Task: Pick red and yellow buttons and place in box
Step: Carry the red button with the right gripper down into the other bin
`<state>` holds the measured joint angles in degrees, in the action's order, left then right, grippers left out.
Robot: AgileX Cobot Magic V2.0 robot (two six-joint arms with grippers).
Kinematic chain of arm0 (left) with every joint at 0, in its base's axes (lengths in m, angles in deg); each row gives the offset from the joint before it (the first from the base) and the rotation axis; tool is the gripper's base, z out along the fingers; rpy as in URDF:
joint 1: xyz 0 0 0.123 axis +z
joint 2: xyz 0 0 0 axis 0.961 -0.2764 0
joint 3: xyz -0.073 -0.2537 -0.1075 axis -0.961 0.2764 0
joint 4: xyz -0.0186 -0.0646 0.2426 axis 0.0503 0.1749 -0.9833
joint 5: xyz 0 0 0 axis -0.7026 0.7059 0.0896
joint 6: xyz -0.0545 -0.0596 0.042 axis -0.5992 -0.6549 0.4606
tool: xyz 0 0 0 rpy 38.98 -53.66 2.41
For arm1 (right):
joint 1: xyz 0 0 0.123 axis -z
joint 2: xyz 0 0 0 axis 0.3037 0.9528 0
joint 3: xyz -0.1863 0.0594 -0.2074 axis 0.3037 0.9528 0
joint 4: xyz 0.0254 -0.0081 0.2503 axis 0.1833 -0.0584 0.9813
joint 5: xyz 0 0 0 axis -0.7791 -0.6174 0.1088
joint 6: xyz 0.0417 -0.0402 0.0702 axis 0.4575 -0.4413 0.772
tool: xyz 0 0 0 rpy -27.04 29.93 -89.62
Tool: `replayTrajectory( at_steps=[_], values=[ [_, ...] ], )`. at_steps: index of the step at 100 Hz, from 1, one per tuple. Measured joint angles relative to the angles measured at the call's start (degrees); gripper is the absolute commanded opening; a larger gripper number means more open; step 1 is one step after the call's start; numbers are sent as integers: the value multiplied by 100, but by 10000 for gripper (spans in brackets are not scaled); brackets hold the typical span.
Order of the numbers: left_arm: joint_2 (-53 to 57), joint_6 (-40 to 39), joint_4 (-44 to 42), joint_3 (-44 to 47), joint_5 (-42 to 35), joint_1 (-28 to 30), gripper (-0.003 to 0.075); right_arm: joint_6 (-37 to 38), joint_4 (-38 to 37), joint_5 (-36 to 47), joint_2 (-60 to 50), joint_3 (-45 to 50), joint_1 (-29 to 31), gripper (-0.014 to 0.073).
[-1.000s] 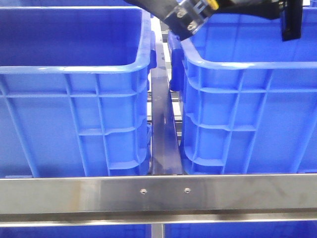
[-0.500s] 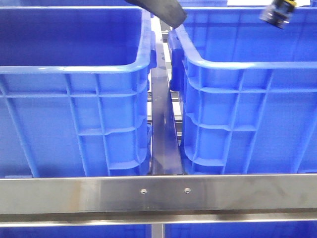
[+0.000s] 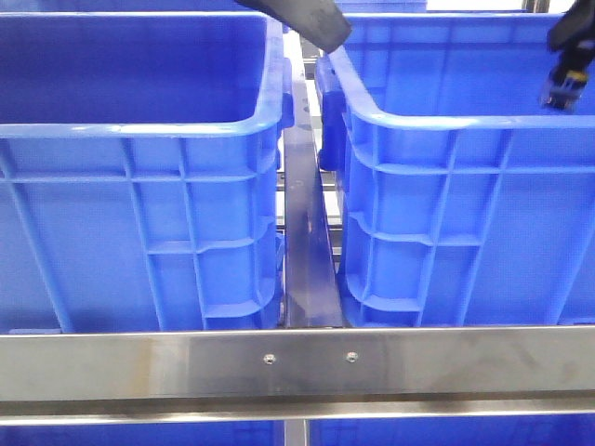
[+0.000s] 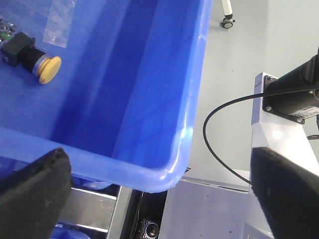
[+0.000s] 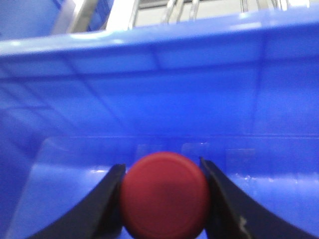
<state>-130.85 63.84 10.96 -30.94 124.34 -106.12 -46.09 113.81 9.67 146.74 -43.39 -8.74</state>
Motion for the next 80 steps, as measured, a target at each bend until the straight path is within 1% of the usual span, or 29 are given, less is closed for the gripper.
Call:
replayTrajectory(
  at_steps=[21,35,53,80],
  values=[
    [0,0,0,0,0,0,682,-14,69,12,786,-643,-38,208],
    [0,0,0,0,0,0,682,-14,87,23,1200,-914,-120,208],
    [0,0,0,0,0,0,682,-63,100,32,1581,-1086,-233,208],
    [0,0,0,0,0,0,682,-164,163,88,1790,-1142,-246,208]
  ],
)
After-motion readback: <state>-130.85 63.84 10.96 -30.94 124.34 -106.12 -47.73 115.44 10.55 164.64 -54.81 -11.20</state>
